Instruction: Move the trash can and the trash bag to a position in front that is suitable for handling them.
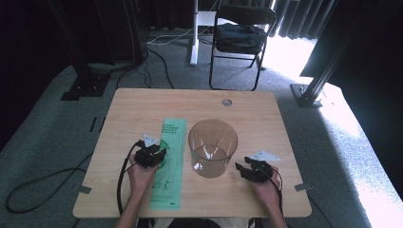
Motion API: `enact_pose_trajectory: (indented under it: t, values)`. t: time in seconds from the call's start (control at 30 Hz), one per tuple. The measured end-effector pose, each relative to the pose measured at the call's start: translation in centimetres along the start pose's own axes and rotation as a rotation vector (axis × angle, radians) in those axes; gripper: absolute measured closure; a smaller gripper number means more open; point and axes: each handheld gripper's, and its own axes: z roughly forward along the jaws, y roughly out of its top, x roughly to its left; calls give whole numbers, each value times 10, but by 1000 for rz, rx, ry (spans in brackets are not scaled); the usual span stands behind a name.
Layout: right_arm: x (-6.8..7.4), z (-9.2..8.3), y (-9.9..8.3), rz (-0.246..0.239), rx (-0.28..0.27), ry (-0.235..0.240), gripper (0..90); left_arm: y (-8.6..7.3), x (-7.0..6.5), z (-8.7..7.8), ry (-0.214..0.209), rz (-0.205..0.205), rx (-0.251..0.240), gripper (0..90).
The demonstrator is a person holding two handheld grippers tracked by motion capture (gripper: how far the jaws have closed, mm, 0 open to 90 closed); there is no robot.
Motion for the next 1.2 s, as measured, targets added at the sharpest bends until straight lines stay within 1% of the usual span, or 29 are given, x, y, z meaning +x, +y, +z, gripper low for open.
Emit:
enact_pose_trajectory:
  t: [0.03, 0.07, 0.17, 0.23, 0.27, 0.33, 0.4, 0.5, 0.53, 0.57, 0.6, 0.63, 0.67, 0.77, 0.8, 0.83, 0.87, 0.9, 0.93, 1.0, 1.03, 1.07, 1.13, 1.2]
  values:
    - [0, 0, 0, 0, 0, 0, 474, -3, 1, -1, 7, -8, 3, 633]
    - [0, 0, 0, -1, 1, 0, 473, -11, 3, -4, 15, -26, 15, 613]
    - [0, 0, 0, 1, -3, 0, 474, -23, 4, -7, 21, -41, 27, 610]
    - [0, 0, 0, 3, -3, 1, 473, -26, 5, -8, 21, -45, 33, 606]
    - [0, 0, 0, 2, -2, 1, 473, -29, 6, -10, 22, -52, 48, 601]
    - [0, 0, 0, -2, -2, 1, 473, -31, 5, -10, 15, -52, 54, 595]
    - [1, 1, 0, -6, 0, -3, 473, -32, 3, -9, 16, -43, 65, 591]
    - [2, 1, 1, -14, 2, -6, 472, -34, 0, -8, 9, -40, 63, 591]
    - [2, 1, 1, -15, 4, -7, 472, -34, -2, -8, 9, -28, 64, 591]
    - [2, 1, 1, -15, 4, -7, 472, -34, -2, -8, 9, -28, 64, 593]
    - [2, 1, 1, -15, 3, -6, 469, -34, -6, -8, 5, -20, 66, 599]
    - [2, 1, 1, -15, 3, -6, 469, -34, -6, -8, 5, -20, 66, 615]
    - [1, 1, 1, -14, 4, -7, 468, -34, -9, -8, -1, -14, 69, 641]
    - [0, 0, 1, -6, 1, -13, 468, -33, -12, -7, 8, -4, 72, 716]
    - [0, -1, 1, -6, 0, -14, 468, -33, -12, -8, 17, 1, 77, 762]
    - [0, -1, 1, -6, 0, -14, 468, -33, -12, -8, 17, 1, 77, 803]
    - [-1, -1, 1, -6, -1, -14, 468, -33, -11, -8, 16, 6, 79, 803]
    - [-1, -1, 1, -4, -2, -14, 468, -33, -10, -8, 13, 19, 84, 861]
    - [-1, -1, 1, -4, 0, -15, 468, -32, -9, -8, 18, 30, 88, 886]
    - [-1, 0, 0, -3, 4, -18, 468, -31, -6, -9, 26, 47, 98, 899]
    - [-1, 0, 0, -3, 4, -18, 468, -31, -6, -9, 26, 47, 98, 899]
    - [-2, 0, 0, -1, 7, -21, 468, -30, -1, -10, 48, 61, 106, 900]
    - [-2, 0, 0, 3, 4, -21, 468, -29, 7, -11, 62, 59, 109, 899]
    - [-3, -1, 0, 5, 3, -25, 468, -28, 17, -12, 92, 73, 113, 899]
